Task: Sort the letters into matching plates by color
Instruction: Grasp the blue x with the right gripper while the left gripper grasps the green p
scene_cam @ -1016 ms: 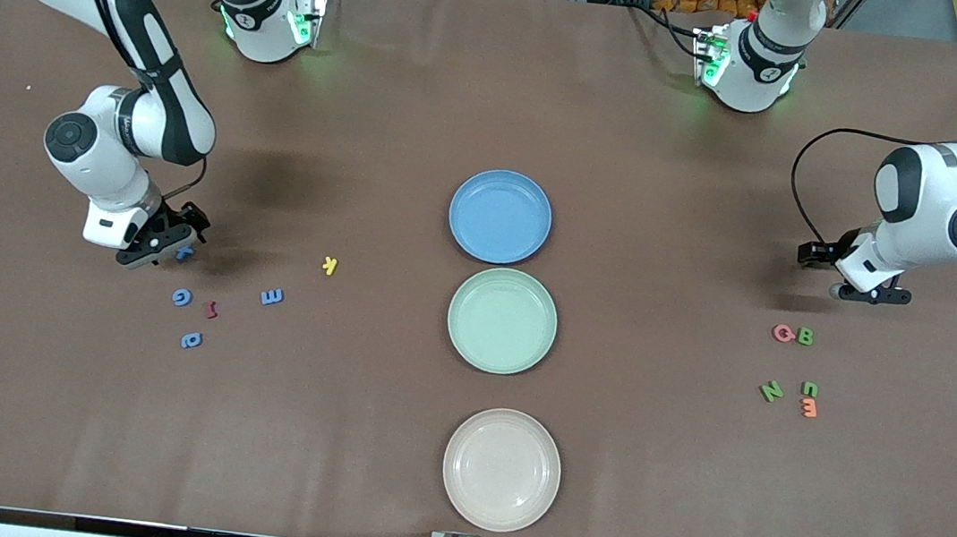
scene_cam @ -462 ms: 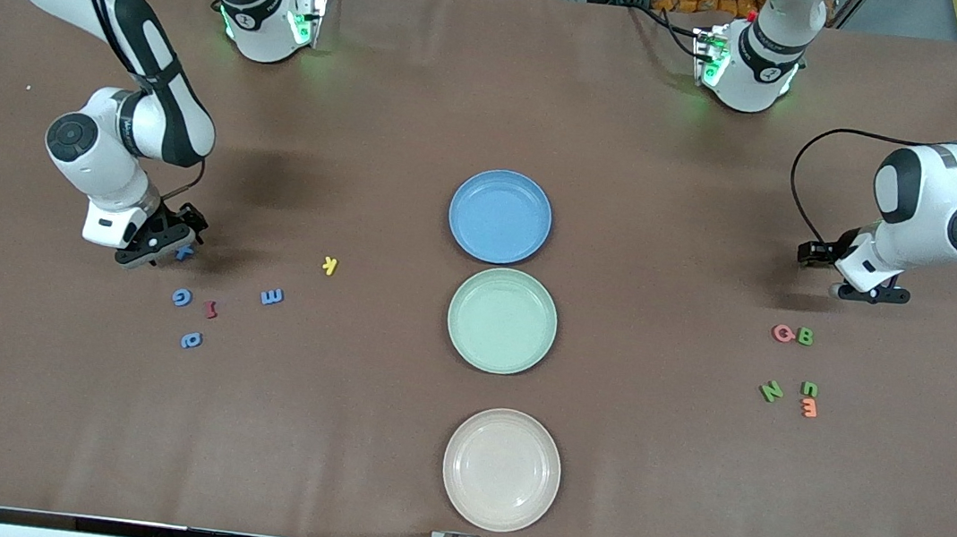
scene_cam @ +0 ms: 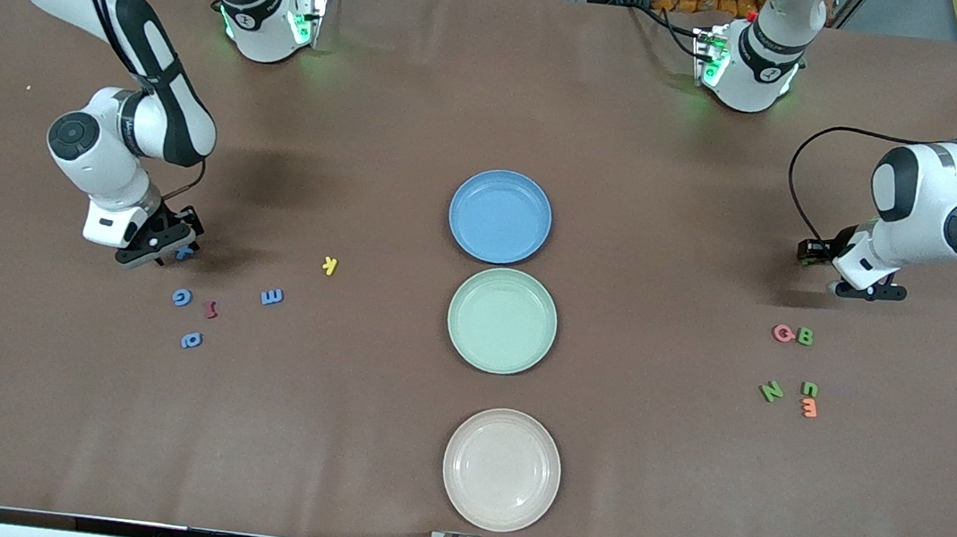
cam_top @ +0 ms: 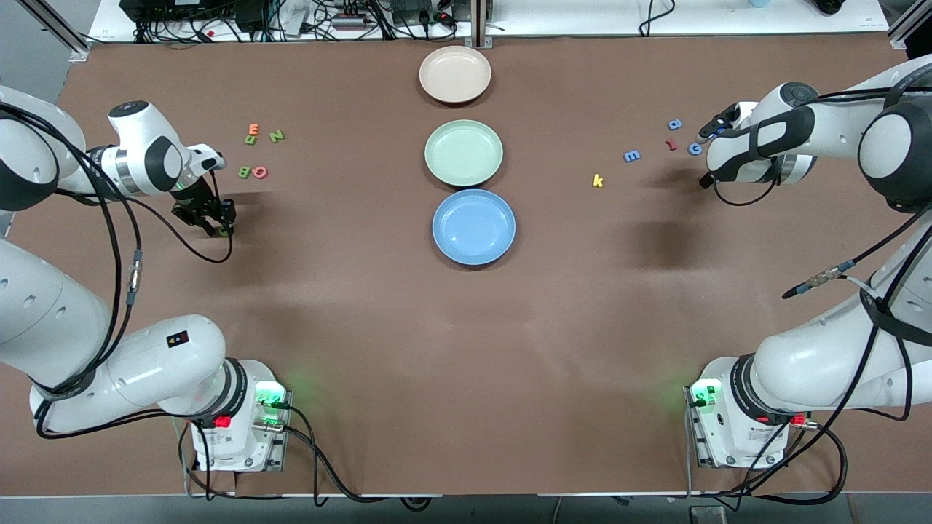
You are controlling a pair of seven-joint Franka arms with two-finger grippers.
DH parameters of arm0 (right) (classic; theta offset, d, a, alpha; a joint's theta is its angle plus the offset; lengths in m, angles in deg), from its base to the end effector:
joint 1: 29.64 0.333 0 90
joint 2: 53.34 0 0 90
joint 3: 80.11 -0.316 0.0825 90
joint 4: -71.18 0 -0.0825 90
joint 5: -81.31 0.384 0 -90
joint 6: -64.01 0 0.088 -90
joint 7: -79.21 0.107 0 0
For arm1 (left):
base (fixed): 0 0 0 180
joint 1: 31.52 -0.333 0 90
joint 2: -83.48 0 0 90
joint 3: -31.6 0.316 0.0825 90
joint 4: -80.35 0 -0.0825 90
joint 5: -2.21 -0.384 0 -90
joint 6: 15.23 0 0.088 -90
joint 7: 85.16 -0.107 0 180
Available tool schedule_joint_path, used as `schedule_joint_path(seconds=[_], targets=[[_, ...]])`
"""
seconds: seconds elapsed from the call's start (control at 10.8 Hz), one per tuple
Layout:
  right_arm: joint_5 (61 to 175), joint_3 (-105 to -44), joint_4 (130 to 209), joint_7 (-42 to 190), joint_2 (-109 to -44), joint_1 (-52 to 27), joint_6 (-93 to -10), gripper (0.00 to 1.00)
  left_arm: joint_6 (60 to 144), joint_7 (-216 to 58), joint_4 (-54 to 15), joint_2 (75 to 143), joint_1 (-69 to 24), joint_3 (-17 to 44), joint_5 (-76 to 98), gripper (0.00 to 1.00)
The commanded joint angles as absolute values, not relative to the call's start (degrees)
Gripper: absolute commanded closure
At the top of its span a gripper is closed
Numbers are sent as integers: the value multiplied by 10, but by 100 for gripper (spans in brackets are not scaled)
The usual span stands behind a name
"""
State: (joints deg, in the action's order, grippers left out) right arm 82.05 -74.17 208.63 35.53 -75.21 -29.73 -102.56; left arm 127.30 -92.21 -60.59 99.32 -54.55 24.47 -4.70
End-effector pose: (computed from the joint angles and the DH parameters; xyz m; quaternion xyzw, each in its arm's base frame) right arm 0.5050 -0.0566 0.1715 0.9448 0.3208 0.0512 0.0426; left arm 0.4359 0.1200 0.1698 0.9921 0.0249 -0.1222 0.0111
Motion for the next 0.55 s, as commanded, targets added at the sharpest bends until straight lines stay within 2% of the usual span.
schedule_joint_path(seconds=[0.0,0.09,0.18,0.46], targets=[[821,-747,2100,343,-758,-304,-1051,36,1281,-915,-612,990,-549,239,-47,79],[821,-747,2100,343,-758,-304,-1052,38,1281,-915,-611,991,-548,239,-47,92],[821,-747,2100,343,-759,-304,-1052,42,1281,-915,-609,991,-546,239,-47,100],[821,-747,2100,343,-759,-303,-1053,54,1281,-918,-598,990,-547,223,-47,100]])
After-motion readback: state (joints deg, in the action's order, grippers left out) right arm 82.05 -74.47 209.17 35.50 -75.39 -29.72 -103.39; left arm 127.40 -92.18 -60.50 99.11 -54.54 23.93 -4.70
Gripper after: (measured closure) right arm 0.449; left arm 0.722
